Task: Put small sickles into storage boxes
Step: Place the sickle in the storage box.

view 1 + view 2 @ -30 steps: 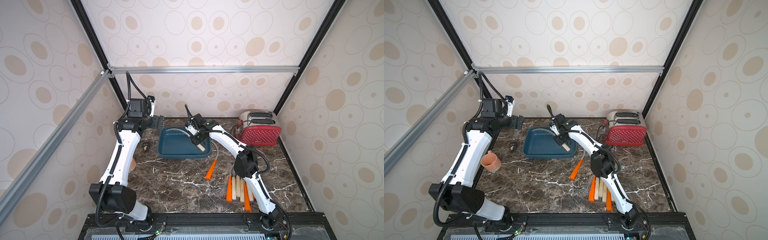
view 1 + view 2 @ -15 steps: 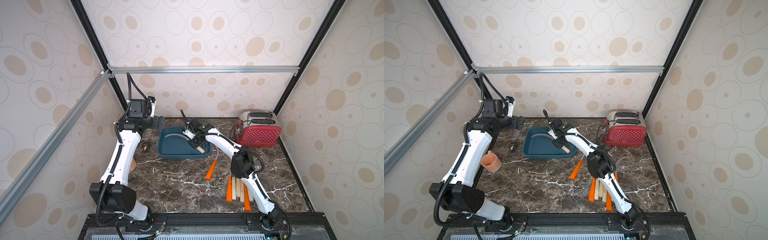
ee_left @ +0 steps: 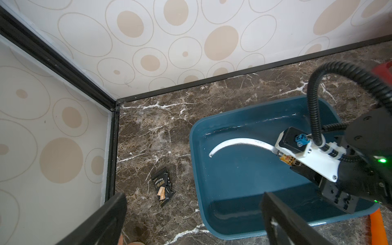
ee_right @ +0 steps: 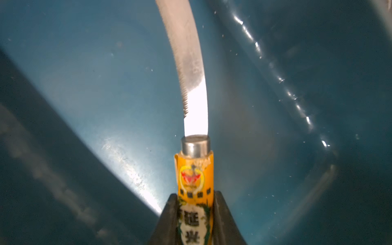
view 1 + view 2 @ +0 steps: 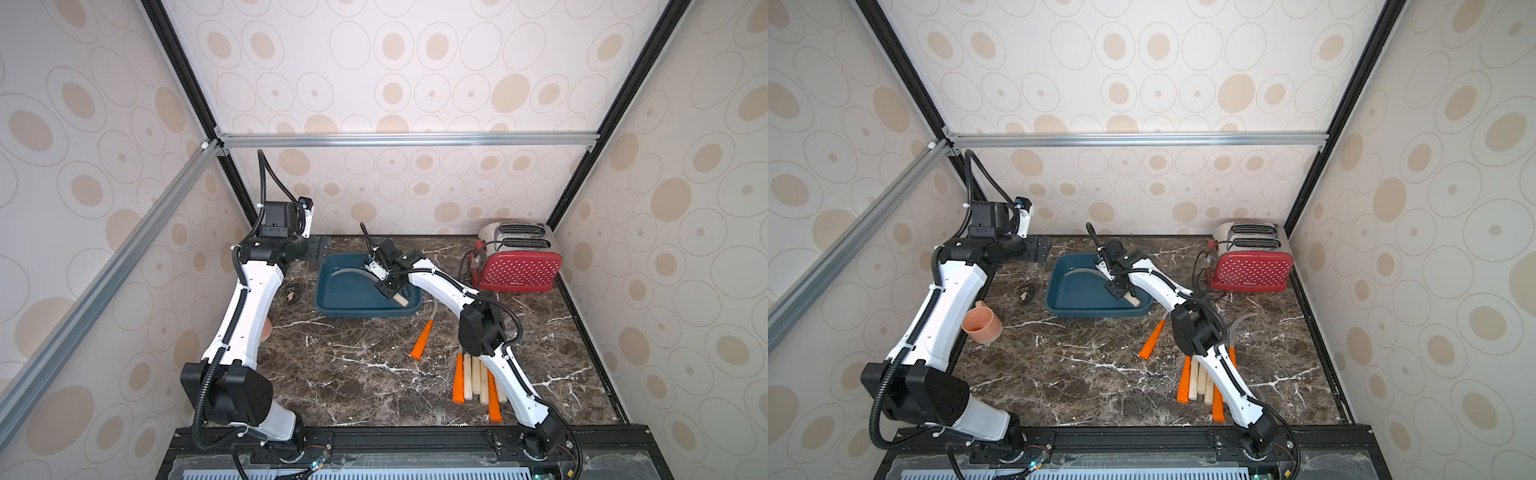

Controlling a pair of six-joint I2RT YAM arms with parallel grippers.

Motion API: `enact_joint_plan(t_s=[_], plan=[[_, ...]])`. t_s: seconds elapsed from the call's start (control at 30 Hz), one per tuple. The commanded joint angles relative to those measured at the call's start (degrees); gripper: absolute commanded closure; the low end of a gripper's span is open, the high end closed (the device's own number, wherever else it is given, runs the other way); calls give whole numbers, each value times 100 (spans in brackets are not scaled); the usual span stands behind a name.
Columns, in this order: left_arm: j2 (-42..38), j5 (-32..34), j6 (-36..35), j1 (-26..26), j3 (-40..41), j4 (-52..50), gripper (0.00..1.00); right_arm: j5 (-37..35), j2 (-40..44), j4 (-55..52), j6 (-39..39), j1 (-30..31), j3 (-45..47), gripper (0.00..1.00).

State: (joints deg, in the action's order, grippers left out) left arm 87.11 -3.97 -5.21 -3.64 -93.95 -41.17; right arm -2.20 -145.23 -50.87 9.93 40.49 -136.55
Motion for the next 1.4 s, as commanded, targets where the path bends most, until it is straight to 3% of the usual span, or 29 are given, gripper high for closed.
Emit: enact_joint_plan(t_s=[0.0, 0.53, 0.77, 0.83, 0.93, 1.17, 1.2, 1.37], plan=[[43, -93, 88, 21, 8, 20, 1, -53, -63, 34, 131, 35, 91, 84], [32, -217, 123, 21, 11, 29, 1, -353, -187, 187, -16, 29, 41, 49], [86, -227, 74, 21, -226, 12, 1, -952, 447, 576, -935, -89, 107, 43], [87, -219, 21, 22, -276, 8, 1, -1096, 848, 752, -1268, -155, 305, 37], [78, -207, -80, 21, -347, 8, 1, -1325, 1546, 1110, -1637, -225, 1020, 33], [73, -318, -278, 19, -591, -160, 1, -1062, 3471, 1758, -2711, -473, 3330, 35], [73, -347, -286, 6, -620, -186, 1, -948, 3783, 1824, -2869, -506, 3734, 16], [84, -519, -510, -84, -691, -381, 1, -786, 4862, 1723, -3365, -554, 5351, 17]])
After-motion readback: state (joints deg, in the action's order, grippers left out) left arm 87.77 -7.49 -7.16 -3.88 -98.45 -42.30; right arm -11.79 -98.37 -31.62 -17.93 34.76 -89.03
